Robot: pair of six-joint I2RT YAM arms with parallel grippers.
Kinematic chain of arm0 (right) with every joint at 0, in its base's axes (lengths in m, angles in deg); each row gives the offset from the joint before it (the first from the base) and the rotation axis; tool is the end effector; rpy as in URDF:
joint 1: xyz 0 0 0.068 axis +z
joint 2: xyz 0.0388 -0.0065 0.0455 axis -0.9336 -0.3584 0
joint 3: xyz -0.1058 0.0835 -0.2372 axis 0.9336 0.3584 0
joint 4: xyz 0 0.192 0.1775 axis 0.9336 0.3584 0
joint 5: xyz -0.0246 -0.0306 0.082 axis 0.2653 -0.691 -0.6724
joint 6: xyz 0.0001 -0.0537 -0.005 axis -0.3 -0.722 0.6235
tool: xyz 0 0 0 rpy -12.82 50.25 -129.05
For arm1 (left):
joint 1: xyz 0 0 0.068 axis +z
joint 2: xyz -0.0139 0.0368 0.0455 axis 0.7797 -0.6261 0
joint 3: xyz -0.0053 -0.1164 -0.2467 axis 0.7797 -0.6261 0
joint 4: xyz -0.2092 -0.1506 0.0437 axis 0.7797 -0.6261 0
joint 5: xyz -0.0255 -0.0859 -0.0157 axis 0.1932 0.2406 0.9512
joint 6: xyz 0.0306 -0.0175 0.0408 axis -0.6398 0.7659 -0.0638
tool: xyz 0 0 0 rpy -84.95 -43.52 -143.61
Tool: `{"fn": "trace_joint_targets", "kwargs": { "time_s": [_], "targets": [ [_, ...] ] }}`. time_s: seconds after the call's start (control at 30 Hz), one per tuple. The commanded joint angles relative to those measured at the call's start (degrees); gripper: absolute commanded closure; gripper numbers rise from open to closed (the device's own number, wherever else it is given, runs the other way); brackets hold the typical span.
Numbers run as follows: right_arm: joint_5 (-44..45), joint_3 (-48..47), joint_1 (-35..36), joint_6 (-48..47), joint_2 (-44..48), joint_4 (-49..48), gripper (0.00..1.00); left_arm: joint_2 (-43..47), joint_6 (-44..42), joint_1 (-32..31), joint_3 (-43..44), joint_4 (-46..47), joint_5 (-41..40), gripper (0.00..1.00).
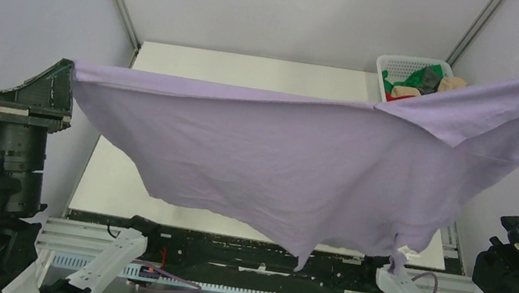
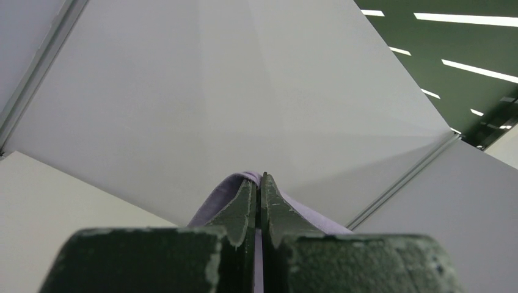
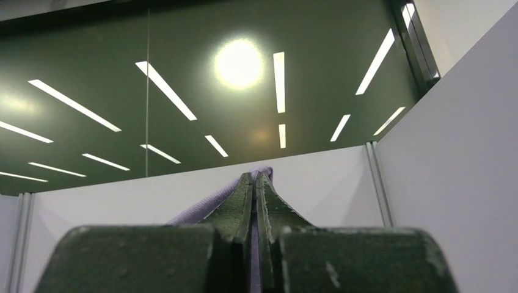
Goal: Fold and stack the t-shirts
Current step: Flatten out the tshirt
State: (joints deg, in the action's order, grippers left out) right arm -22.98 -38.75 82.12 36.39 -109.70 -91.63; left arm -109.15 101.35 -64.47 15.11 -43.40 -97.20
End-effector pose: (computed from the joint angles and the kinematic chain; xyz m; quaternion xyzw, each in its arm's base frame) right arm -0.0132 -0.0092 0.6314 0.0524 0.1970 0.0559 0.9774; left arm -0.0199 0.0167 0.5728 -0.2481 0.4918 -0.2735 0.7885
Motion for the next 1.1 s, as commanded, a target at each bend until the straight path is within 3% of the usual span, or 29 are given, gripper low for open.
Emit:
{"fn": "trace_joint_targets", "kwargs": {
  "time_s": [0.0, 0.1, 0.43, 0.63, 0.8, 1.07],
  "targets": [
    [2.0, 1.2, 0.0, -3.4, -4.4, 2.1, 1.00, -2.0, -3.2, 0.1, -0.4, 0.2, -2.3, 0.98],
    [3.3, 4.1, 0.1, -4.0, -6.8, 1.3, 1.00, -4.7, -2.8, 0.1, -3.8, 0.2, -5.7, 0.98],
    [10.7, 28.0, 0.1, -5.9, -15.6, -13.0, 1.00, -21.3, 0.4, 0.5, -22.4, 5.0, -18.7, 0.98],
    [13.2, 36.8, 0.1, -3.2, -26.4, -20.9, 1.00, -37.2, 1.1, 3.2, -30.9, 15.3, -16.4, 0.98],
    [14.3, 38.7, 0.1, -0.2, -38.8, -26.4, 1.00, -53.8, 2.0, 4.9, -28.0, 20.6, -11.6, 0.98],
    [16.2, 30.5, 0.0, 1.3, -57.1, -27.1, 1.00, -74.9, 1.9, 7.0, -11.2, 16.4, -6.1, 0.98]
  ]
}}
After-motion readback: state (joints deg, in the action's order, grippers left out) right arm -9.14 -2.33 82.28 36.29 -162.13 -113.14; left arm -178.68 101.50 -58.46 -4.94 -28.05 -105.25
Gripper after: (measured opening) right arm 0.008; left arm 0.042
